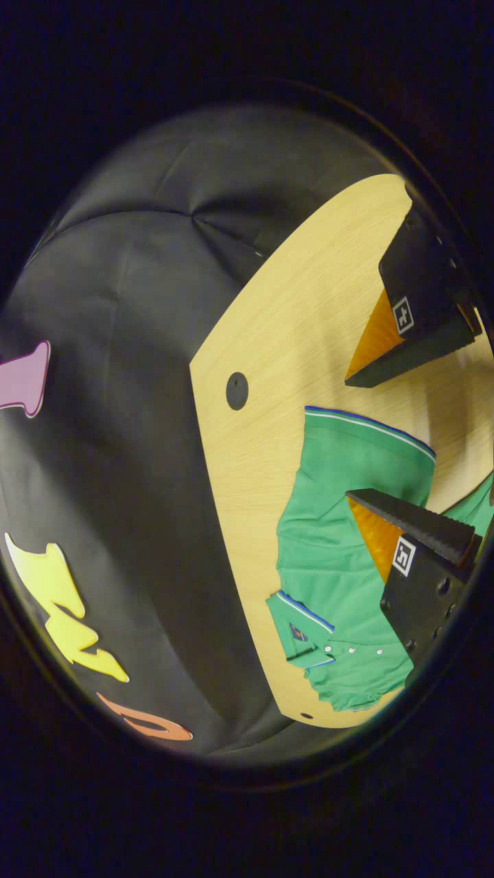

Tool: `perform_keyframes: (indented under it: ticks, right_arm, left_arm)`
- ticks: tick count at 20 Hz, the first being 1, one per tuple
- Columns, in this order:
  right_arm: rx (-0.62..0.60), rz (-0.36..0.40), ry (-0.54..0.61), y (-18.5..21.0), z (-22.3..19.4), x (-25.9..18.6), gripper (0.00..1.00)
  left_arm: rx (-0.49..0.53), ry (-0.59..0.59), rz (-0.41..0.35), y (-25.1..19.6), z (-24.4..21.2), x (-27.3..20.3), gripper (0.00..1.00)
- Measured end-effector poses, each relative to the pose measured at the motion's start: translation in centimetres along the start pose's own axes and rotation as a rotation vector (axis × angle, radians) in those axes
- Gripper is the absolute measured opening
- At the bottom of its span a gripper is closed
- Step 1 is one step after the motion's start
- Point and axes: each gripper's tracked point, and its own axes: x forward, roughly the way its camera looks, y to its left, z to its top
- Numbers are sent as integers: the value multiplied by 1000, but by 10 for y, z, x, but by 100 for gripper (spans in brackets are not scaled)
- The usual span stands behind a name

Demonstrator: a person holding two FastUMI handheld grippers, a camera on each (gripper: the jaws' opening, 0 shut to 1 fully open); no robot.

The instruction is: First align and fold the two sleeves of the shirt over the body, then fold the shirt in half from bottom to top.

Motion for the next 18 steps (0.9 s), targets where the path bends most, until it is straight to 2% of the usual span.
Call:
perform_keyframes:
  ticks: [3, 4, 6, 7, 11, 12, 13, 14, 15, 18]
  right_arm:
    - [32, -22, 71, -2, -5, 10, 82]
    - [14, -26, 34, -1, 3, 11, 73]
    - [-42, -42, 28, -3, 9, 8, 64]
    - [-40, -39, 35, 1, 10, 9, 68]
    - [-47, -21, 26, 11, 10, 11, 47]
    - [-66, -14, 18, 16, 12, 10, 34]
    - [-79, -4, 15, 19, 12, 9, 30]
    - [-91, -6, 12, 20, 11, 12, 14]
    - [-106, -4, 3, 20, 13, 12, 5]
    - [-85, 15, 9, 22, 12, 10, 1]
  left_arm:
    - [-12, 13, -6, 1, -4, 7, 100]
    - [-13, 17, -7, 0, -5, 8, 100]
    - [-13, 28, -5, 1, -9, 11, 100]
    - [-15, 35, -4, 1, -12, 12, 100]
    - [-14, 62, -6, -1, -21, 16, 100]
    - [-10, 64, -4, -1, -21, 16, 100]
    - [-6, 62, -3, -1, -21, 16, 100]
    - [-5, 60, -2, -1, -21, 16, 100]
    - [-6, 59, -2, 0, -20, 16, 100]
    - [-4, 56, 5, 3, -19, 15, 100]
